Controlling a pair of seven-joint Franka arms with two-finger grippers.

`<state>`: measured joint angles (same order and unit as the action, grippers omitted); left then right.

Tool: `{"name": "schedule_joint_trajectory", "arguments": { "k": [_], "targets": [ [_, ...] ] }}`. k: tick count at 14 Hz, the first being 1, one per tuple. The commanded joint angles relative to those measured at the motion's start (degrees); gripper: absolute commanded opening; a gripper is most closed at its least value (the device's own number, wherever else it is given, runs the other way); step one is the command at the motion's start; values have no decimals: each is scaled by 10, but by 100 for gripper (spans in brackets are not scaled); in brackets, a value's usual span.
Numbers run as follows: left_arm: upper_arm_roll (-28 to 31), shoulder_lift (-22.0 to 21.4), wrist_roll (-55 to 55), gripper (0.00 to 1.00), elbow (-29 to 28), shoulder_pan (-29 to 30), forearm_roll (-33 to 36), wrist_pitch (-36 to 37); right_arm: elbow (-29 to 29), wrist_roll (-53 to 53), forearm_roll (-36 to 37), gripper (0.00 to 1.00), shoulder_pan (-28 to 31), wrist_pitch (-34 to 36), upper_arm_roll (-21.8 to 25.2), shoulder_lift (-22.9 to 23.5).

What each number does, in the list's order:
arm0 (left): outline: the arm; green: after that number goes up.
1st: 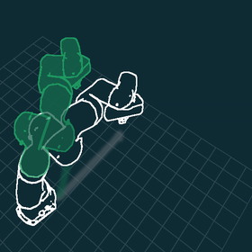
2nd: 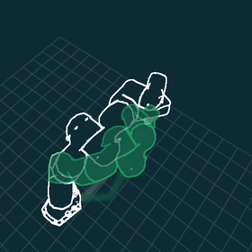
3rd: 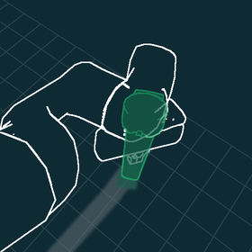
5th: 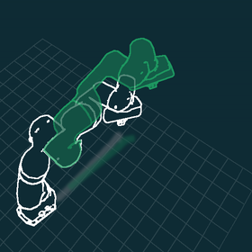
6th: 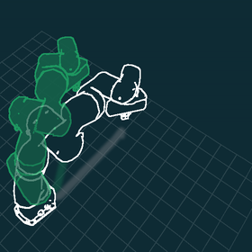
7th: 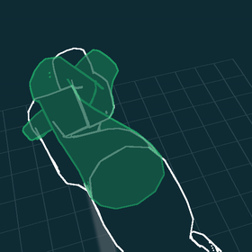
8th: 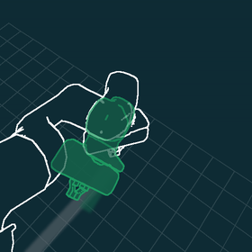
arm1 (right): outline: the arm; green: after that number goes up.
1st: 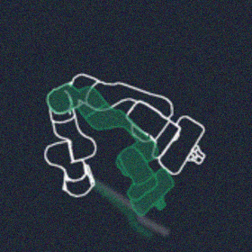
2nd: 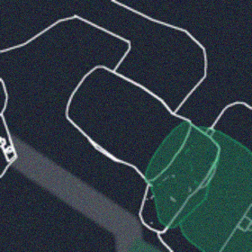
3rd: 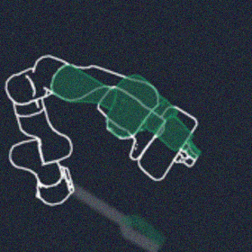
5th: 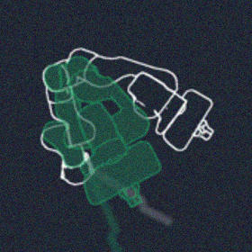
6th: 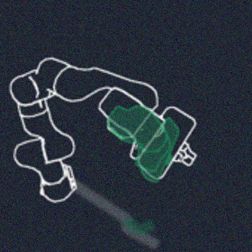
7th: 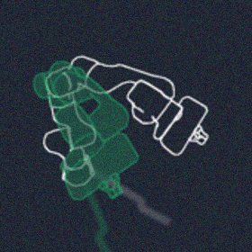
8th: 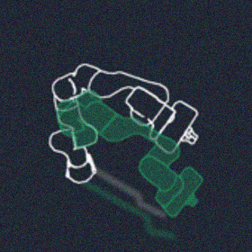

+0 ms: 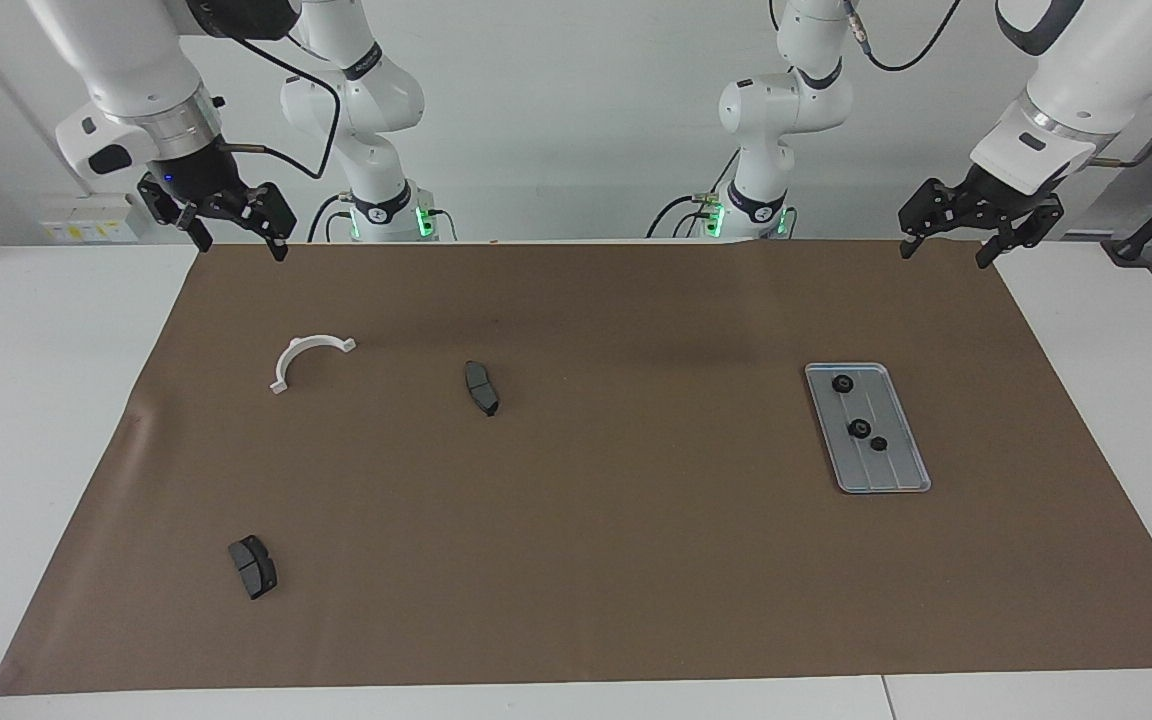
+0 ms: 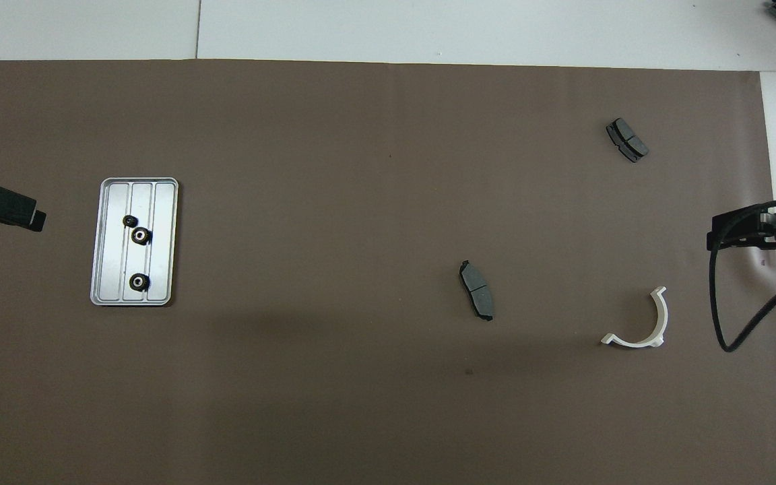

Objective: Place bearing gear from tray to pile

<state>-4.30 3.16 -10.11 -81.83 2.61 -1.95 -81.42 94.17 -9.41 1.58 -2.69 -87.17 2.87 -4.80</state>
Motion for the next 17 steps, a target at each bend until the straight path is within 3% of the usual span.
{"name": "schedule_joint_trajectory", "arguments": {
  "k": [1,4,7,8,12,17],
  "targets": [
    [3,-15,-1,100,-22,1,3,-7,8,14,-3,100,4,-9,-2,-9],
    [2,-28,0,100,-52,3,2,-28,8,14,-4,100,4,-9,-2,-9],
    [8,-84,3,100,-193,11,2,-188,8,14,-3,100,4,-9,-2,-9],
    [8,-90,3,100,-223,12,2,-203,8,14,-3,100,4,-9,-2,-9],
    [7,-47,7,100,-252,8,2,-245,8,14,-4,100,4,-8,-2,-9],
    [8,-4,26,100,-339,13,2,-404,8,15,-4,100,4,-9,-2,-8]
  ]
}}
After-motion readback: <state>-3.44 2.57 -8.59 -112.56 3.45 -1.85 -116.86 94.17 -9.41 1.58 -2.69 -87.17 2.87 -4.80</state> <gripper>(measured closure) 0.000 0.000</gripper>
